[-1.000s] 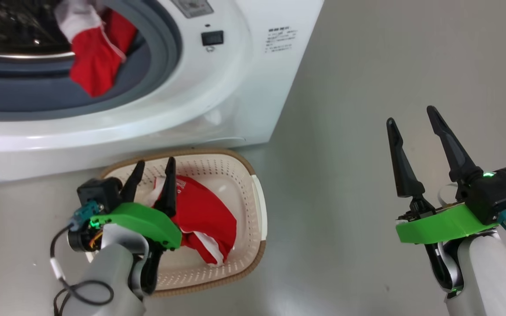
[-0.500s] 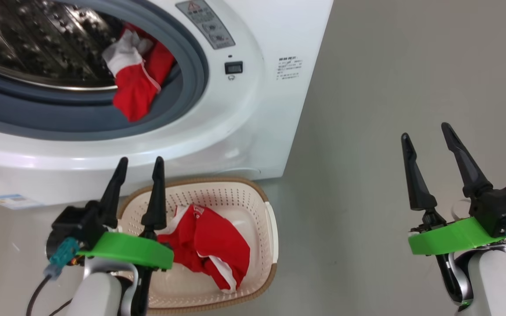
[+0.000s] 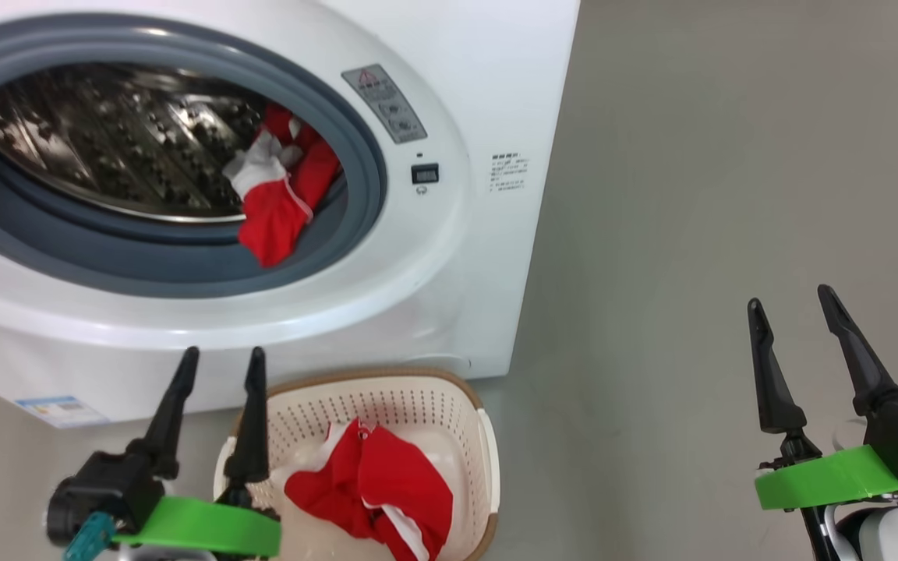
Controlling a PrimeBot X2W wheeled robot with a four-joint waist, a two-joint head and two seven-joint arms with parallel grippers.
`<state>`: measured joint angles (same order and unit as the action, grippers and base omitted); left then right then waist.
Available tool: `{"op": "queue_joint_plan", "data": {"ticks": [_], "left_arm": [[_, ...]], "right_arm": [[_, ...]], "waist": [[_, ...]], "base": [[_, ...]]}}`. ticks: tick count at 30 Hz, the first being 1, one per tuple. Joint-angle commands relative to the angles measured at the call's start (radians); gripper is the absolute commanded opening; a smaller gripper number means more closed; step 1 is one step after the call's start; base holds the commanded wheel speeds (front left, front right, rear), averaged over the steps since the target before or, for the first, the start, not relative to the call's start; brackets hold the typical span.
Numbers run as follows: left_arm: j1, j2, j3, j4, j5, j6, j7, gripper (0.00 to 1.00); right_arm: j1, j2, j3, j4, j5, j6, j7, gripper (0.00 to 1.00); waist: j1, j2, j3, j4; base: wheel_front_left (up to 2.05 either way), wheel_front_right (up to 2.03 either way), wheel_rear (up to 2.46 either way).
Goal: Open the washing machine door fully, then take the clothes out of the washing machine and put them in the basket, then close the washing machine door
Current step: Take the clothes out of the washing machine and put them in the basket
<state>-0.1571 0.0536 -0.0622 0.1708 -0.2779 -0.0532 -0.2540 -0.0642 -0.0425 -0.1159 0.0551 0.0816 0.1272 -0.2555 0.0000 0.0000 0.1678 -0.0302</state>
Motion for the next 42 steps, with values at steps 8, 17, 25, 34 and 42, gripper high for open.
{"op": "queue_joint_plan", "data": {"ticks": [8, 17, 25, 34, 42], "left_arm": [[0.063, 0.021, 0.054, -0.077, 0.065, 0.018, -0.008, 1.00], [0.103, 0.020, 0.055, -0.044, 0.068, 0.012, -0.008, 1.00], [0.108, 0.015, 0.057, -0.047, 0.056, 0.026, -0.008, 1.00], [0.097, 0.009, 0.065, -0.047, 0.030, 0.037, -0.008, 1.00], [0.037, 0.003, 0.080, -0.017, -0.009, 0.049, -0.008, 1.00]], "right_arm": [[0.029, -0.008, 0.036, -0.043, -0.014, 0.003, -0.006, 1.00], [0.052, -0.008, 0.043, -0.044, -0.028, 0.003, -0.006, 1.00], [0.058, -0.008, 0.043, -0.045, -0.026, 0.003, -0.006, 1.00], [0.060, -0.008, 0.051, -0.054, -0.019, 0.003, -0.006, 1.00], [0.026, -0.008, 0.060, -0.071, -0.024, 0.003, -0.006, 1.00]], "waist": [[0.0000, 0.0000, -0.076, -0.012], [0.0000, 0.0000, -0.106, -0.015], [0.0000, 0.0000, -0.112, -0.019], [0.0000, 0.0000, -0.098, -0.018], [0.0000, 0.0000, -0.025, -0.003]], "base": [[0.00, 0.00, 0.00], [0.00, 0.00, 0.00], [0.00, 0.00, 0.00], [0.00, 0.00, 0.00], [0.00, 0.00, 0.00]]}}
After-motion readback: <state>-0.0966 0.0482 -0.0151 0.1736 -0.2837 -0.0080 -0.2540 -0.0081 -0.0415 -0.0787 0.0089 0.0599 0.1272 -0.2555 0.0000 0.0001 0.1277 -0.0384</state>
